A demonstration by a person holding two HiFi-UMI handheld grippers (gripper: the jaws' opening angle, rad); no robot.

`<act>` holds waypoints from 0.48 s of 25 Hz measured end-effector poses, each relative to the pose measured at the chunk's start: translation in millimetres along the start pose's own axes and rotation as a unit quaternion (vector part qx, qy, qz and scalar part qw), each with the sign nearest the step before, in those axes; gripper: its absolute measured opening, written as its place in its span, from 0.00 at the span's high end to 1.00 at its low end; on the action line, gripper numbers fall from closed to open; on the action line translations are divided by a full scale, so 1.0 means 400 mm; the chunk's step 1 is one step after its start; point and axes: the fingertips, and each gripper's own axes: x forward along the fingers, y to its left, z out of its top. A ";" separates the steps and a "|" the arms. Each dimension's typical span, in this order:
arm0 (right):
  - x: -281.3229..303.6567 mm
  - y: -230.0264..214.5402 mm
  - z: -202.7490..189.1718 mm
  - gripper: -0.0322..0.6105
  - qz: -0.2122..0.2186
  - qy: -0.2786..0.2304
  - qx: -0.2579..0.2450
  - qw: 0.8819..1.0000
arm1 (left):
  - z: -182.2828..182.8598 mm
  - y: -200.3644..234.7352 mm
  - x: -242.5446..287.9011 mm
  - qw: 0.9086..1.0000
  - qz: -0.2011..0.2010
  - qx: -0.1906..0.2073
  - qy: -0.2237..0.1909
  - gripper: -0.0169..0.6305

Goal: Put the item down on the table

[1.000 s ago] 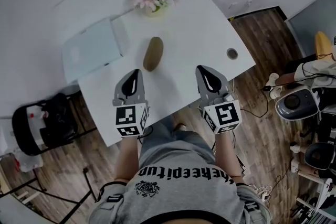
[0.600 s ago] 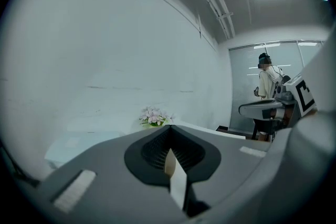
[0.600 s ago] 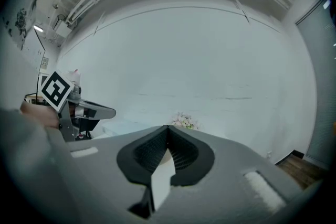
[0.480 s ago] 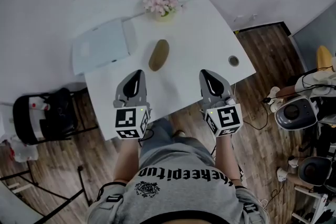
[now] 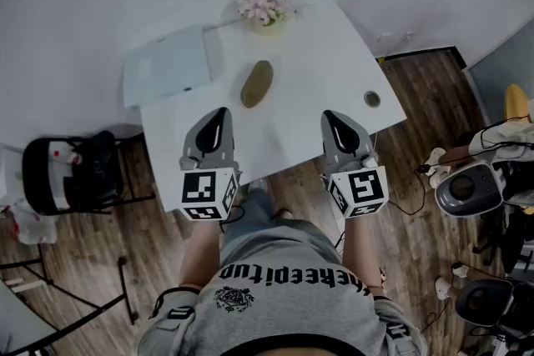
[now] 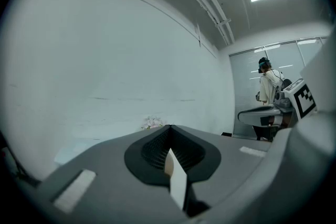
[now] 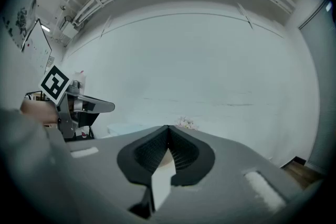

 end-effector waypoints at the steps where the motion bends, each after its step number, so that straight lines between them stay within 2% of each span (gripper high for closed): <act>1: -0.005 0.000 0.003 0.96 0.001 -0.002 -0.001 1.000 | 0.005 -0.003 -0.005 1.000 0.001 0.001 -0.003 0.95; 12: -0.039 0.012 0.029 0.96 0.016 -0.017 -0.008 1.000 | 0.039 -0.023 -0.055 1.000 0.016 0.006 -0.024 0.95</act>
